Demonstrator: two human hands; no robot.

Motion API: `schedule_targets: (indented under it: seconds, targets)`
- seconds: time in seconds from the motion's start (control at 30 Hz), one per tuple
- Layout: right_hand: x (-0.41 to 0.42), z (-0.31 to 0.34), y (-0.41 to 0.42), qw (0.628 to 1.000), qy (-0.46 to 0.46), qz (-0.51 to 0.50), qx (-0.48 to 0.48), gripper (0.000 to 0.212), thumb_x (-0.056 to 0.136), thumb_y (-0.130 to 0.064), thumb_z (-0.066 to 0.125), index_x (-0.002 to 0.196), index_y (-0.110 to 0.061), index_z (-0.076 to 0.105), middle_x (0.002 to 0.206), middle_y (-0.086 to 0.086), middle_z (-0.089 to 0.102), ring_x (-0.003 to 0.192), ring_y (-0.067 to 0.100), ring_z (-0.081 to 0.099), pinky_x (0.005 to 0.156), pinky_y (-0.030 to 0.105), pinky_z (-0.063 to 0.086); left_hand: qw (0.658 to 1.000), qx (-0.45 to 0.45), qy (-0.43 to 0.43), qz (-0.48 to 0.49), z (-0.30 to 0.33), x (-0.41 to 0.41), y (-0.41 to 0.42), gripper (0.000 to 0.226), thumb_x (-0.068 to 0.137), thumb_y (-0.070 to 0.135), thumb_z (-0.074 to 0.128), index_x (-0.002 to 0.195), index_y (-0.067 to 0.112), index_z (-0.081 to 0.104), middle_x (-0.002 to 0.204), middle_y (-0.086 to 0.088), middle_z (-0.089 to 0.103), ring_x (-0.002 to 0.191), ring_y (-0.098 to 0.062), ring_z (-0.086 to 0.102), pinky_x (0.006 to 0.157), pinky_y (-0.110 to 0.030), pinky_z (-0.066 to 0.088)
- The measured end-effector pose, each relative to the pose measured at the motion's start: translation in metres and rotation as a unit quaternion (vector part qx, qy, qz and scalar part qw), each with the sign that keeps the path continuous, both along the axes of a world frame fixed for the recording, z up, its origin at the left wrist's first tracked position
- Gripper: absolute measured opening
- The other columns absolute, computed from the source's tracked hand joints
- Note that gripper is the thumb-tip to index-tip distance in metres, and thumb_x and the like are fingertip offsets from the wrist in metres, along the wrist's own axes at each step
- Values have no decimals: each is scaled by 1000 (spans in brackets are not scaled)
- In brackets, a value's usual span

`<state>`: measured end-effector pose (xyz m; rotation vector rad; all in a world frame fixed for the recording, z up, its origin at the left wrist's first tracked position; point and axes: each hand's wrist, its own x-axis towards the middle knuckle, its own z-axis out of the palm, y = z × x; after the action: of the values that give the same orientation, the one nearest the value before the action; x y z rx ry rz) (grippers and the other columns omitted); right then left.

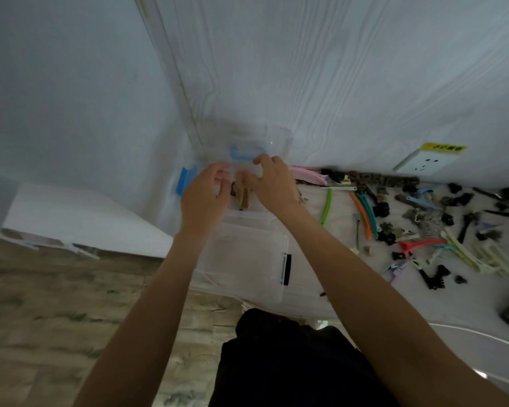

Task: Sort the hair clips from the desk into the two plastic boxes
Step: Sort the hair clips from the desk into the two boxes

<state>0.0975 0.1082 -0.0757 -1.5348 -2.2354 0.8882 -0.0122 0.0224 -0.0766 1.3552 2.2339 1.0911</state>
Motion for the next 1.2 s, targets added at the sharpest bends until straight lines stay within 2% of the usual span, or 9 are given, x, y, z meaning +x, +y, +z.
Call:
schedule_targets:
  seconds: [0.17,0.27,0.37,0.5,0.57,0.67,0.8,0.97,1.2]
  targets:
    - [64,6,-9,992,102,-19,76,22,88,-17,55,108,-12,61,110,9,60,91,22,63,80,36,51,995,73,-10,-74,7,29,4,29,92,31,44,110,17,62,92,6,66,81,-7,59,75,-21,46]
    - [128,6,-23,989,71,5,128,22,89,-17,53,108,-11,61,113,8,60,102,20,58,84,30,46,979,100,27,-178,11,62,16,28,92,28,44,108,16,63,90,3,68,79,-7,58,73,-22,46]
    - [208,-9,-30,992,8,-41,121,20,88,-13,54,105,-9,64,106,12,64,95,26,57,78,27,43,952,65,37,-298,6,118,39,24,91,23,50,111,17,62,94,1,67,83,-6,57,72,-21,45]
    - [302,-30,-30,990,-55,-109,71,21,88,-13,52,100,-7,68,103,15,67,93,32,60,77,31,42,917,-77,35,-389,-19,193,64,39,90,21,56,128,16,50,124,-6,57,115,-20,51,91,-29,41]
    - [346,-40,-27,982,-89,-148,74,25,85,-13,50,102,-4,66,103,19,66,95,36,59,81,37,45,911,-120,56,-391,-35,228,74,46,89,26,56,132,17,44,133,-6,49,124,-22,42,97,-32,40]
    - [405,-58,-16,967,-148,-193,76,32,84,-12,54,115,-4,59,118,23,58,110,43,52,94,48,41,919,-109,79,-369,-52,270,85,46,88,27,58,130,15,45,131,-7,47,124,-24,41,100,-35,39]
    - [463,-68,10,955,-176,-240,8,49,91,-16,51,138,-9,38,144,23,34,135,38,28,112,45,25,917,-114,85,-374,-55,325,110,50,88,24,57,134,13,41,137,-9,44,129,-25,37,105,-34,34]
    - [479,-70,30,972,-148,-172,-53,48,96,-22,42,142,-15,31,136,20,46,118,38,47,97,44,40,922,-193,94,-323,-72,369,140,55,92,32,50,140,10,33,144,-13,36,132,-31,32,108,-38,30]
    - [470,-73,37,978,-179,-87,-56,46,98,-31,37,141,-14,32,135,18,48,117,35,49,94,43,41,932,-182,81,-303,-90,378,142,43,86,28,61,126,15,51,127,-12,55,117,-30,48,97,-36,38]
